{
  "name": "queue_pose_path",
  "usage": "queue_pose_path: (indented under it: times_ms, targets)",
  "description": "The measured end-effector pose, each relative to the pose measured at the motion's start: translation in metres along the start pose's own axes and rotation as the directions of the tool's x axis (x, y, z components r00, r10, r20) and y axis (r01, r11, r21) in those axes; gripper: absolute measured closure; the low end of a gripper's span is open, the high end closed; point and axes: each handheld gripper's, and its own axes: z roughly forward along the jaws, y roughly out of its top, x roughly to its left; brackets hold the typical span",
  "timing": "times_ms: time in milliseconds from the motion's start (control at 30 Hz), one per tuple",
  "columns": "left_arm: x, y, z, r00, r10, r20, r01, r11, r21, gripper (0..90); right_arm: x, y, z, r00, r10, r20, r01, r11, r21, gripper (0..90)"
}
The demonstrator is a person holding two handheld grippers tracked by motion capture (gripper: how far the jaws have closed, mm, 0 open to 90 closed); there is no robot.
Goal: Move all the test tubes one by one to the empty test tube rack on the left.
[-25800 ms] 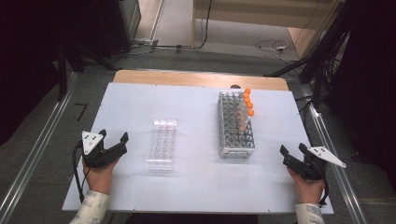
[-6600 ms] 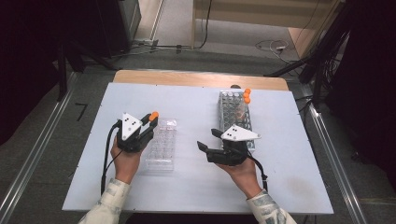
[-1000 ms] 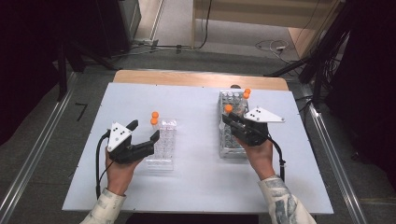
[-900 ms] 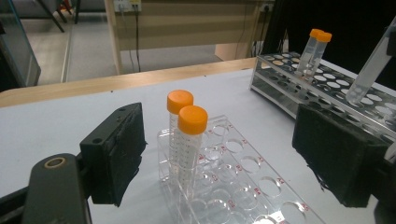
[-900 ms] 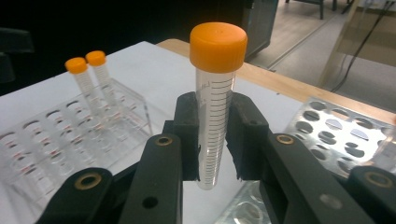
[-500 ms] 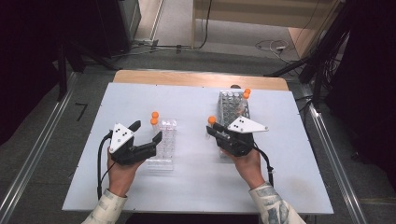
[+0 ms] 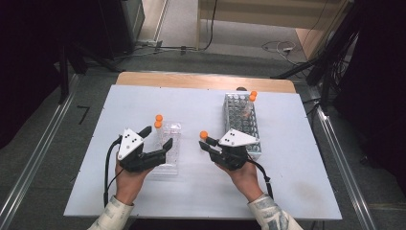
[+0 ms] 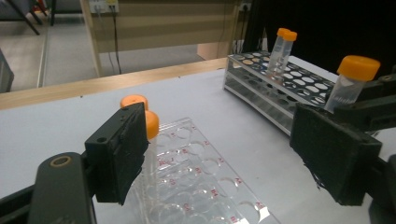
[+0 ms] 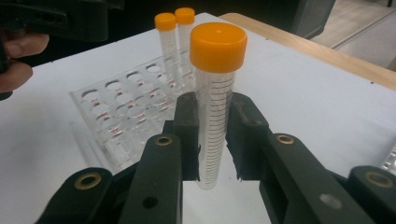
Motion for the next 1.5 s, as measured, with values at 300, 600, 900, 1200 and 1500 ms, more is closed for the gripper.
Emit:
queue_pose_path:
  times_ms: [300, 600, 900, 1200, 1500]
  targets:
    - [-0.014, 0.0, 0.005, 0.9967, 0.02, 0.078, -0.021, 0.9997, 0.011, 27.3, 0.011, -0.006, 0.012, 0.9993, -0.013, -0.035, 0.014, 0.999, 0.035, 72.5]
    - [-0.03, -0.002, 0.016, 0.9755, 0.04, 0.217, -0.05, 0.9979, 0.041, 44.5, 0.019, -0.012, 0.019, 0.998, -0.015, -0.062, 0.018, 0.998, 0.055, 72.5]
    - [-0.041, -0.004, 0.026, 0.9697, 0.063, 0.236, -0.079, 0.9951, 0.059, 56.0, 0.025, -0.012, 0.019, 0.9962, -0.025, -0.084, 0.03, 0.998, 0.061, 72.5]
    - [-0.043, -0.006, 0.029, 0.969, 0.075, 0.236, -0.09, 0.9944, 0.056, 64.4, 0.026, -0.012, 0.02, 0.9953, -0.024, -0.094, 0.031, 0.997, 0.069, 72.5]
    - [-0.044, -0.006, 0.029, 0.9669, 0.063, 0.247, -0.078, 0.9956, 0.051, 69.7, 0.025, -0.012, 0.019, 0.9951, -0.026, -0.095, 0.033, 0.997, 0.072, 72.0]
